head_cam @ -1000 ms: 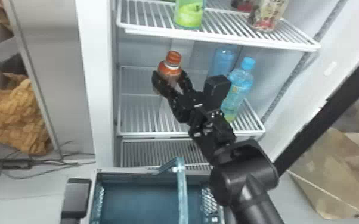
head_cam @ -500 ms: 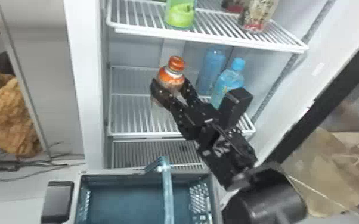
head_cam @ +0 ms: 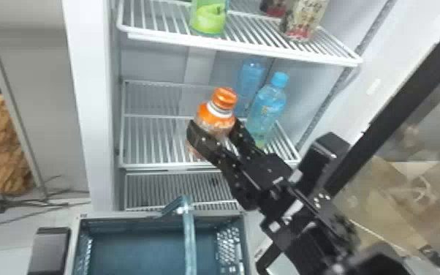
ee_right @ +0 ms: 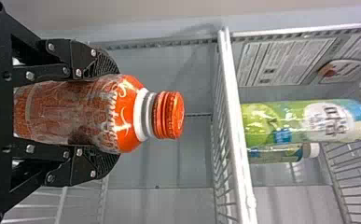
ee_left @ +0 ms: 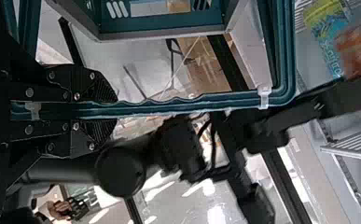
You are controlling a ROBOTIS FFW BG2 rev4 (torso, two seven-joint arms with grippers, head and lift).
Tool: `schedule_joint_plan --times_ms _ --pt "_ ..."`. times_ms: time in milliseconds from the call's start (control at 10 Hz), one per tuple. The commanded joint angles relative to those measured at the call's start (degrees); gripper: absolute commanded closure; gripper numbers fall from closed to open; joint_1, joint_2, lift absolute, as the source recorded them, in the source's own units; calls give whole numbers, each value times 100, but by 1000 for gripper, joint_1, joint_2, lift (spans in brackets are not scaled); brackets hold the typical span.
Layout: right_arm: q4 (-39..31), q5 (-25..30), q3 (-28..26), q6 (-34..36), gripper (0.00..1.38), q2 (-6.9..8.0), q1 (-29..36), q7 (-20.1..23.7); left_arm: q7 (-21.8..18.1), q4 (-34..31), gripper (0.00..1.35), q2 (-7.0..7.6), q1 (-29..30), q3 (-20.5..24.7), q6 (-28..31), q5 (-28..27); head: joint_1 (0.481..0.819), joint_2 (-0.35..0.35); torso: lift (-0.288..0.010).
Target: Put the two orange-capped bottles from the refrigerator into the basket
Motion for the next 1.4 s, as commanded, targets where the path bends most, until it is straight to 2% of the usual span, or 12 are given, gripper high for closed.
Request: schedule_joint_plan --times_ms 0,200,500,700,900,1300 --pt "-661 12 -248 383 888 50 595 70 -1 0 1193 -7 0 29 24 -14 695 -350 -288" --pt "-1181 183 -522 762 888 138 1129 140 -1 0 1193 -7 14 52 24 -36 695 -350 -288" --pt "-1828 195 -751 1451 888 191 1734 386 -1 0 1193 2 -14 29 38 -59 695 -350 -288" --pt "-2025 183 -922 1859 888 305 2029 562 8 0 1193 -7 0 40 38 -59 695 -350 -288" --pt "-2250 195 -968 2422 888 296 2113 887 8 0 1193 -7 -14 29 38 -71 695 -350 -288" --pt "-2151 126 -854 3097 888 209 2142 1072 8 0 1193 2 -14 -5 52 -71 695 -350 -288"
